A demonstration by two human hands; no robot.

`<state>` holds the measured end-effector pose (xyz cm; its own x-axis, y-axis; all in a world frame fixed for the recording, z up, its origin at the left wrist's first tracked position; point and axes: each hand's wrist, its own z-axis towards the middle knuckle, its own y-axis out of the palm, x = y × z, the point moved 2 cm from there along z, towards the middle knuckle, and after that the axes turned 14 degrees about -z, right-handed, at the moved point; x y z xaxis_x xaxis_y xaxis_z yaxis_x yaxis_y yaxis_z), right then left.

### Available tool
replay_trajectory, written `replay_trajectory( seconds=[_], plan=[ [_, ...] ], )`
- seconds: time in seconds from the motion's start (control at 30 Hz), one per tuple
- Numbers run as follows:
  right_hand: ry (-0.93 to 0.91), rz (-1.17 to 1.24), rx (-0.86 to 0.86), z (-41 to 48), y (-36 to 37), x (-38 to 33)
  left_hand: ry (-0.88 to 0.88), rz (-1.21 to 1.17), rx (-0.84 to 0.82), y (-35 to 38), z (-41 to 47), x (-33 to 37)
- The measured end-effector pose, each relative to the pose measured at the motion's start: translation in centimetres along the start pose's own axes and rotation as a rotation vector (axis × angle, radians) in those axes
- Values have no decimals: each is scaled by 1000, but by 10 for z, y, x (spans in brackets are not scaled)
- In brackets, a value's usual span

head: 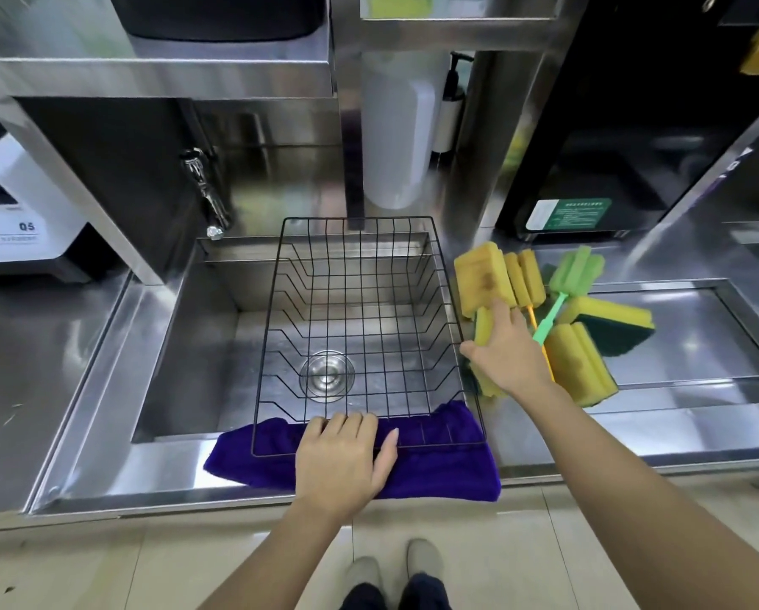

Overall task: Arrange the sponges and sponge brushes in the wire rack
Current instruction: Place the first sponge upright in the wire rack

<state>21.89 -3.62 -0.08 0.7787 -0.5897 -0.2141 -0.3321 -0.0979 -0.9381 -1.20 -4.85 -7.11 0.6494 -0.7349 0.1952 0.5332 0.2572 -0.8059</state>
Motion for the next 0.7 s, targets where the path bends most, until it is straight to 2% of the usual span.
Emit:
replay_trajectory(
  seconds=[0.17, 0.3, 0.4, 0.5, 0.7],
  plan=[
    [55, 84, -177, 3, -40, -5, 6, 1, 3, 1, 0, 0],
    [-24, 120, -121, 2, -72, -16, 7, 8, 11, 2, 0, 0],
    [-86, 371, -80, 2, -78, -31, 10, 3, 20, 2, 0, 0],
    [-137, 651, -131, 1, -66, -47, -3, -6, 20, 2, 0, 1],
    [-117, 798, -306, 1, -25, -71, -11, 0, 13, 2, 1, 2]
  ],
)
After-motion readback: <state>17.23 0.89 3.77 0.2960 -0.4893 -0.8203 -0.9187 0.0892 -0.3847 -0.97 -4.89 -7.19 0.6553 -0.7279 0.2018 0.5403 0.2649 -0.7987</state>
